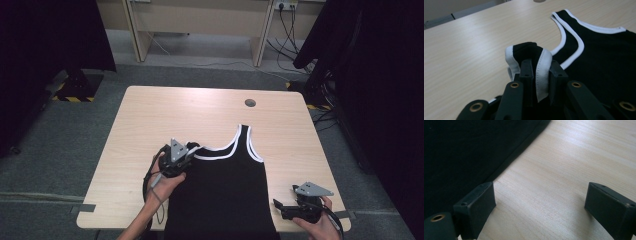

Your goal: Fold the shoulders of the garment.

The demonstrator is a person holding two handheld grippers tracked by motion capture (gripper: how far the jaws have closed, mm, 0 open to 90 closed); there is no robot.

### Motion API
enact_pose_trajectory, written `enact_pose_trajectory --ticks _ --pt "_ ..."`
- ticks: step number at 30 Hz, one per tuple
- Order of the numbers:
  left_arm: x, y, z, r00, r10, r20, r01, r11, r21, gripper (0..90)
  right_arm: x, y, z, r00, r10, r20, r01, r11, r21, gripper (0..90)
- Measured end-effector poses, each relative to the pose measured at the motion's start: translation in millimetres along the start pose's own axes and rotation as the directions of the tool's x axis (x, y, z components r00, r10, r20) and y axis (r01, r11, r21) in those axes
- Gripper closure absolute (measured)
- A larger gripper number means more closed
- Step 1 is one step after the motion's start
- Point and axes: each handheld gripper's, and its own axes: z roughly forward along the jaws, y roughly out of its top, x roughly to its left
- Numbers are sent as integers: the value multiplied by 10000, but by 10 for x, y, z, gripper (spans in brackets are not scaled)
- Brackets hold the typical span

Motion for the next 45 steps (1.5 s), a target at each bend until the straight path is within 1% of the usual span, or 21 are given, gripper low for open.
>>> enact_pose_trajectory --ticks 3,4,6,7,10,12,14,18,21,23,25,26,29,30,32,34,36,39,40,42,45 --pt "-59 -174 -90 9999 -59 103 57 9999 137 766 0 1 1 10000 -5 -1 5 10000 -1 101" --pt "-59 -174 -90 9999 -59 103 57 9999 137 764 0 1 1 10000 -5 -1 5 10000 -1 101" --pt "-85 -308 -163 9996 -209 212 204 9995 226 756 3 1 2 10000 3 0 -3 10000 3 101" --pt "-85 -308 -163 9996 -209 212 204 9995 226 743 4 1 2 10000 5 0 -5 10000 0 100" --pt "-152 -434 -235 9991 -210 376 194 9988 439 607 6 5 7 10000 -10 -2 10 10000 -1 98" --pt "-172 -447 -251 9990 -134 417 116 9989 445 600 8 5 7 10000 -6 4 6 10000 -1 98" --pt "-206 -452 -277 9992 -85 396 71 9993 357 516 9 6 8 10000 -13 7 13 10000 0 97" --pt "-214 -355 -282 9998 152 105 -153 9999 65 485 14 8 10 10000 -10 3 10 10000 5 97" --pt "-177 -272 -213 9999 119 39 -119 9999 16 481 16 8 10 10000 -17 -10 17 10000 -1 97" --pt "-143 -244 -146 10000 64 -7 -64 10000 51 489 16 8 10 10000 -23 -12 23 10000 -1 97" --pt "-106 -239 -84 9999 -8 100 6 9998 193 521 16 7 10 10000 -25 -17 25 10000 -1 97" --pt "-95 -245 -59 9998 -29 195 24 9997 245 581 16 7 10 10000 -27 -20 27 10000 -2 97" --pt "-87 -292 -8 9973 -227 693 187 9981 580 629 16 7 10 10000 -28 -21 28 10000 -3 97" --pt "-94 -315 1 9962 -285 828 228 9974 686 680 16 7 10 10000 -26 -21 26 10000 -1 97" --pt "-114 -384 -7 9967 -226 782 161 9964 832 747 16 7 10 10000 -29 -21 29 10000 0 97" --pt "-115 -406 -18 9967 -244 770 185 9968 773 812 16 7 10 10000 -25 -19 25 10000 1 97" --pt "-112 -437 -53 9973 -221 700 173 9976 672 827 16 8 10 10000 -26 -19 26 10000 1 96" --pt "-91 -455 -151 9952 -560 800 538 9981 293 839 18 8 12 10000 -14 -16 14 10000 -2 95" --pt "-97 -458 -231 9955 -481 820 468 9987 180 838 18 8 12 10000 -16 -17 16 10000 -3 95" --pt "-106 -466 -264 9953 -454 854 441 9989 166 837 18 9 12 10000 -12 -15 12 10000 -1 95" --pt "-119 -535 -303 9974 -183 701 158 9992 369 832 19 9 12 10000 -12 -9 12 10000 -4 95"
